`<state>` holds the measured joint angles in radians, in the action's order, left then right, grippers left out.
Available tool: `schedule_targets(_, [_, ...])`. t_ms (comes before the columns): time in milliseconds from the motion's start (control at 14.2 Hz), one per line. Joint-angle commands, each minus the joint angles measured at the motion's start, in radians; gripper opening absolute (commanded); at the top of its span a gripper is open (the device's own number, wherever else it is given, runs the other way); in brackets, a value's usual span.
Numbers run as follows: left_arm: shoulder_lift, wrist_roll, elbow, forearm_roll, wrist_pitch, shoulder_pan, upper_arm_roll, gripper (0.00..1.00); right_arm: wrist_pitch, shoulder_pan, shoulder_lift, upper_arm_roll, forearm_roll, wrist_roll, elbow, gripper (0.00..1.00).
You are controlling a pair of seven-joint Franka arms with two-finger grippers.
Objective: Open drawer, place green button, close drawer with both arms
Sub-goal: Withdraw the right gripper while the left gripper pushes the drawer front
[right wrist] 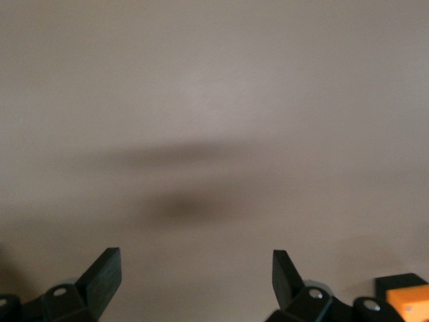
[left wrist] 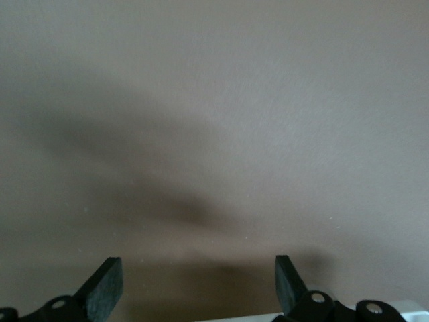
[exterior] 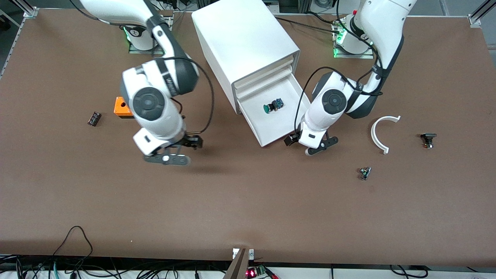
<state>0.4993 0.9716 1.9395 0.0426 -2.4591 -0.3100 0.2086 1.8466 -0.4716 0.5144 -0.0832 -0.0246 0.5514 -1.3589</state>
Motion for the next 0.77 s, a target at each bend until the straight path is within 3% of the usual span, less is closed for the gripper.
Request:
schedule_targets(0, [-0.001,0.053,0.013,0.008,-0.006,-0.027,-0.012,1.00,-0.075,0.141,-0.109,0.016,0.008,0.001,-0.025,1.00])
schedule_targets(423, [-0.068,0.041,0.143,0.008,0.002,-0.035,0.063,1.00,-0.159,0.341,-0.238,0.028,0.009,-0.282,-0.094,1.00])
schedule_targets(704, [-0.110,0.042,0.209,0.008,0.012,-0.035,0.121,1.00,-0.153,0.381,-0.249,0.022,0.000,-0.418,-0.112,1.00])
